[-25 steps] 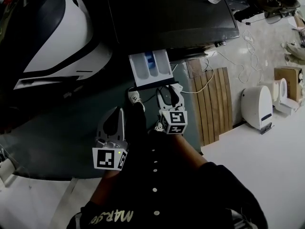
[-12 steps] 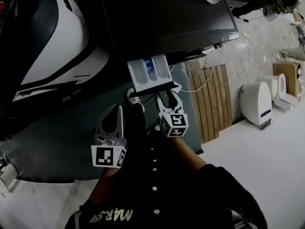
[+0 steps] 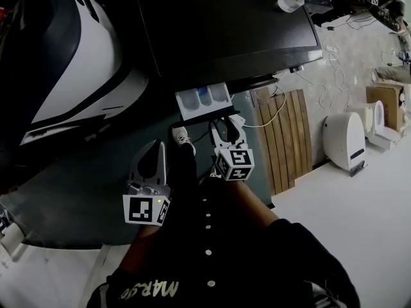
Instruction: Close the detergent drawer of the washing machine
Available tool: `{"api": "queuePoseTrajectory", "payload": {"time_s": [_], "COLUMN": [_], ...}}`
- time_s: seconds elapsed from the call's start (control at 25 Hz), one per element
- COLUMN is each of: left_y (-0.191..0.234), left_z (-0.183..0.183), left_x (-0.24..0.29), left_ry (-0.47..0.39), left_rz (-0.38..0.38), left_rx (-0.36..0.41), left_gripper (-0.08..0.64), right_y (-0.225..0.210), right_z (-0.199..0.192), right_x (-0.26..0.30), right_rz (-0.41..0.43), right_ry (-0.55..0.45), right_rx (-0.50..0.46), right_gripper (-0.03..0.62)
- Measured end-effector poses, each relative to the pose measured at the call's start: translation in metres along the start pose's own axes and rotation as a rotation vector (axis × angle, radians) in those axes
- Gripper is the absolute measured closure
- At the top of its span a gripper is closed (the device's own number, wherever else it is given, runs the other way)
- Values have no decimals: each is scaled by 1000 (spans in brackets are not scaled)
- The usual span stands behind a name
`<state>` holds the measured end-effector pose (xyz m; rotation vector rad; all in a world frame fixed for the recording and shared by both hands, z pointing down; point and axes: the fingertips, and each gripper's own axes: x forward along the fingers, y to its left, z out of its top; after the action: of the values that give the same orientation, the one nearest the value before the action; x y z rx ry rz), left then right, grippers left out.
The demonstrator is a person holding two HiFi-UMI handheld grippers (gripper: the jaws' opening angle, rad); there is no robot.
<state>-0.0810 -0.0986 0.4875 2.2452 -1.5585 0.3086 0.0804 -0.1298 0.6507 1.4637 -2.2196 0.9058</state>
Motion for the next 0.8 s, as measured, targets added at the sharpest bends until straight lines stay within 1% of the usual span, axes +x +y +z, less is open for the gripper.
{"api": "queuePoseTrajectory", "payload": {"time_s": [0.48,0.72,0.8], "left_y": [33,48,55], "left_z": [24,35,37], "left_x": [15,22,26], "left_ry": [-20,-24,-24], "left_rz": [-26,-67,-69], "left_rx": [15,40,51], "left_gripper": [557,557,557], "right_y": [9,6,5], "right_z": [26,25,24], "right_x": [27,28,29], "right_rz": [2,-11,-16], "right_ry": [0,-5,-3], "right_rx": [3,3,-1], "right_gripper": [394,394,394]}}
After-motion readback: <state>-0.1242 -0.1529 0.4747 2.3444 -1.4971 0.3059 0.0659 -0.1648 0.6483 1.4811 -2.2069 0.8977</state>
